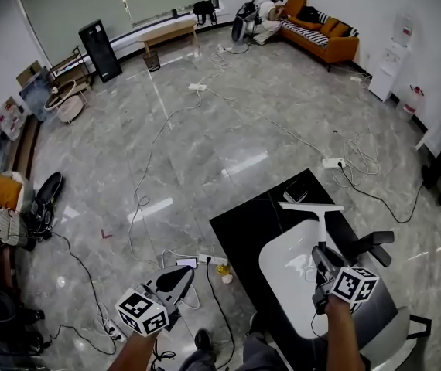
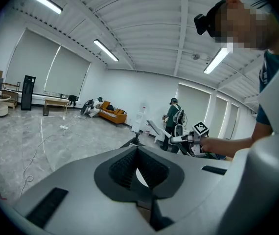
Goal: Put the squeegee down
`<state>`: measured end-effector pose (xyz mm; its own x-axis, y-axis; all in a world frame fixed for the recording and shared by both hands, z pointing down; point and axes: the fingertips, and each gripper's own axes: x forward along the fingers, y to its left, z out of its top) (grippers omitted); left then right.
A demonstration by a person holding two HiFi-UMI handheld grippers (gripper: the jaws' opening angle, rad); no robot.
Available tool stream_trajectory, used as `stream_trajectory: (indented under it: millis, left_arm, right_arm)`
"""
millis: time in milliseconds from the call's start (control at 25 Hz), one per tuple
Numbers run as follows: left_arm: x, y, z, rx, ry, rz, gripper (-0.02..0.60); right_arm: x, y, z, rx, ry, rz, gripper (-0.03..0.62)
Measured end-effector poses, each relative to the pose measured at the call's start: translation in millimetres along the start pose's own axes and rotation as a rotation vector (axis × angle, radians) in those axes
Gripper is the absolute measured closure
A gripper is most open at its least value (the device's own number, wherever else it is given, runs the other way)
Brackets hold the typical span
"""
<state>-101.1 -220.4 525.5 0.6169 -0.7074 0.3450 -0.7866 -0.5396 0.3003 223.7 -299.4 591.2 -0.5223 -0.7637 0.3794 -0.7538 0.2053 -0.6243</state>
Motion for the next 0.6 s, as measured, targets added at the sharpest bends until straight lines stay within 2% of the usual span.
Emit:
stream_trajectory:
  millis: [600]
  left_arm:
    - [31.1,1.8,-28.9,-0.020,0.058,-0.010,0.577]
  right_arm:
    - [12.1,-78.3,-6.5,0.044,-0.001,-0.105,0.493]
